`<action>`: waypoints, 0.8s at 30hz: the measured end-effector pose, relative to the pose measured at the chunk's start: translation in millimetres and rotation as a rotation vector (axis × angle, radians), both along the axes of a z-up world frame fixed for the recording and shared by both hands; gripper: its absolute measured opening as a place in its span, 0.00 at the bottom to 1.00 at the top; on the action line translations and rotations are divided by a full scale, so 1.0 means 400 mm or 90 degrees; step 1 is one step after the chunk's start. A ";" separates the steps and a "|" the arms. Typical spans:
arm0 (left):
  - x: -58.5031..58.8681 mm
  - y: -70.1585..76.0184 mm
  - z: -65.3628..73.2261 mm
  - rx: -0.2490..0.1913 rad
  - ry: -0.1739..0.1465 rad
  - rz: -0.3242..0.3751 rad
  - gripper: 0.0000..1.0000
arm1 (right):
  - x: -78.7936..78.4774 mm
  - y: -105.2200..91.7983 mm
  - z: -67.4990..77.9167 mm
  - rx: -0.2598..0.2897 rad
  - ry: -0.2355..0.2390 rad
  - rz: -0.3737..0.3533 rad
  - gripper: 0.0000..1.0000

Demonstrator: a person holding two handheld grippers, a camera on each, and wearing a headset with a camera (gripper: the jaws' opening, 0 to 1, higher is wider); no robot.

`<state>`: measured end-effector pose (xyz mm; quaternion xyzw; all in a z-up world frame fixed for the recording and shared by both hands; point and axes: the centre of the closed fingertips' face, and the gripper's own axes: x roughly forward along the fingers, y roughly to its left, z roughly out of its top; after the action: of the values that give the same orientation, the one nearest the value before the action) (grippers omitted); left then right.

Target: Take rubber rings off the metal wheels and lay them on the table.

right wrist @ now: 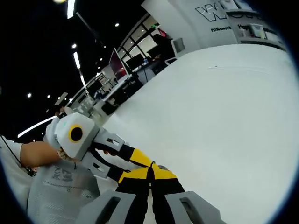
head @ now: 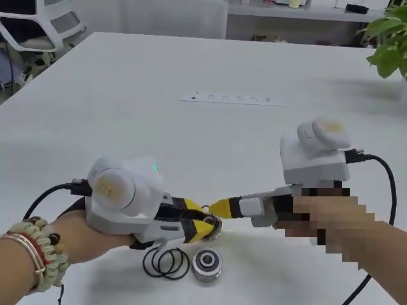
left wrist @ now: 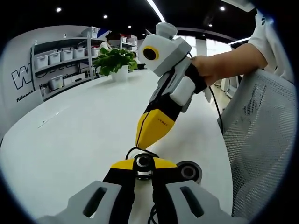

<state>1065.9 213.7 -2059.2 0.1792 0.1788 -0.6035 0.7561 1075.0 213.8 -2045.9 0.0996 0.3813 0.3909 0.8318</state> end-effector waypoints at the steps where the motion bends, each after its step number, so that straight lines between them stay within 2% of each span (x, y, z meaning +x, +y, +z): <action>1: 0.000 0.000 0.000 0.000 0.000 0.000 0.07 | -0.004 0.001 -0.008 -0.006 -0.002 0.003 0.00; 3: 0.000 0.000 0.000 0.000 0.000 0.000 0.07 | -0.010 0.006 -0.012 0.024 0.032 -0.008 0.00; 6: 0.000 0.000 0.000 -0.006 0.001 0.004 0.07 | -0.004 -0.006 -0.015 0.004 0.019 -0.010 0.00; 12: 0.000 -0.002 0.000 -0.005 0.008 0.010 0.07 | -0.014 -0.001 -0.039 -0.035 0.018 0.005 0.00; 17: 0.002 0.001 0.003 0.012 0.010 0.002 0.08 | -0.013 -0.005 -0.040 -0.035 0.020 0.002 0.00; 21: 0.011 0.006 0.031 -0.010 0.024 0.008 0.15 | -0.011 -0.009 -0.038 -0.034 0.020 -0.003 0.00; 24: 0.023 0.013 0.065 -0.025 0.021 0.014 0.16 | -0.012 -0.009 -0.038 -0.035 0.022 -0.005 0.00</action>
<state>1075.1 219.0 -2033.1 0.1524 0.1818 -0.6014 0.7629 1070.1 210.1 -2061.2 0.0849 0.4058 0.3756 0.8289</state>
